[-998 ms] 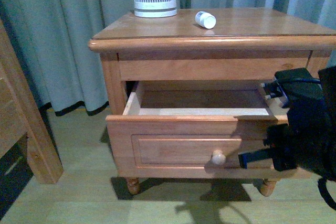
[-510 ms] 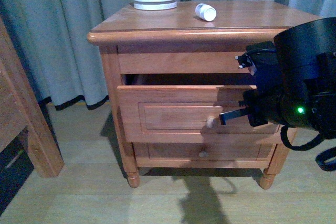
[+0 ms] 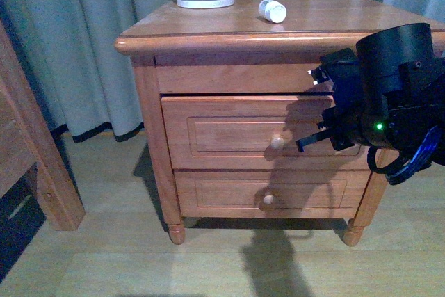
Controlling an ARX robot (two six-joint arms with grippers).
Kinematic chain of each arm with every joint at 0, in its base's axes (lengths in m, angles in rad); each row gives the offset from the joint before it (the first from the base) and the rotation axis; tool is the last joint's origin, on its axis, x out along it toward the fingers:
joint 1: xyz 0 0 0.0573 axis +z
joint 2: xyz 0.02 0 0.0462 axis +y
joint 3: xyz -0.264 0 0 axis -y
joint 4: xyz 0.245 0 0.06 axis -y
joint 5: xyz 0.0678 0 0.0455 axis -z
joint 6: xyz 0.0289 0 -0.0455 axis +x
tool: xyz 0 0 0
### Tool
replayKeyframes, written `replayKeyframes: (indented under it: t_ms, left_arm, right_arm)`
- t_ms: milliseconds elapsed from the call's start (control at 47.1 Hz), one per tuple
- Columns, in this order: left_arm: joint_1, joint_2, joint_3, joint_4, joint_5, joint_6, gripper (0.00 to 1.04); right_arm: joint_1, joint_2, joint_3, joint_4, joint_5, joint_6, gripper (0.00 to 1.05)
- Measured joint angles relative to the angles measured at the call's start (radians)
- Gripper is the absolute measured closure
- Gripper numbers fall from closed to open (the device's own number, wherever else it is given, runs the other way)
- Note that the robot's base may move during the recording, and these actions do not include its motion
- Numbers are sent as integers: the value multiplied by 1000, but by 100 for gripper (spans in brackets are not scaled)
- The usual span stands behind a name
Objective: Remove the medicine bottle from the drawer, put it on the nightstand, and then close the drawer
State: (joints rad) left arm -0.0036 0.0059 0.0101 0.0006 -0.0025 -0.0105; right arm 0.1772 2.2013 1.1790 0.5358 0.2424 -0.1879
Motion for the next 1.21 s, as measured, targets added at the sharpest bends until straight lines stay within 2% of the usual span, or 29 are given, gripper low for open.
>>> replayKeyframes:
  t_ms: [425, 701, 1062, 1168, 1211]
  left_arm:
    - [0, 0, 0, 0, 0, 0, 6]
    - [0, 0, 0, 0, 0, 0, 6]
    - [0, 0, 0, 0, 0, 0, 6]
    - [0, 0, 0, 0, 0, 0, 6]
    - [0, 0, 0, 0, 0, 0, 6]
  right_arm:
    - [-32, 28, 30, 27, -27, -89, 101]
    - [-39, 29, 18, 53, -26, -92, 101]
    - [-55, -76, -174, 148, -45, -21, 101]
    - [-29, -208, -296, 145, -80, 61, 78]
    - [-23, -272, -341, 127, -95, 98, 76]
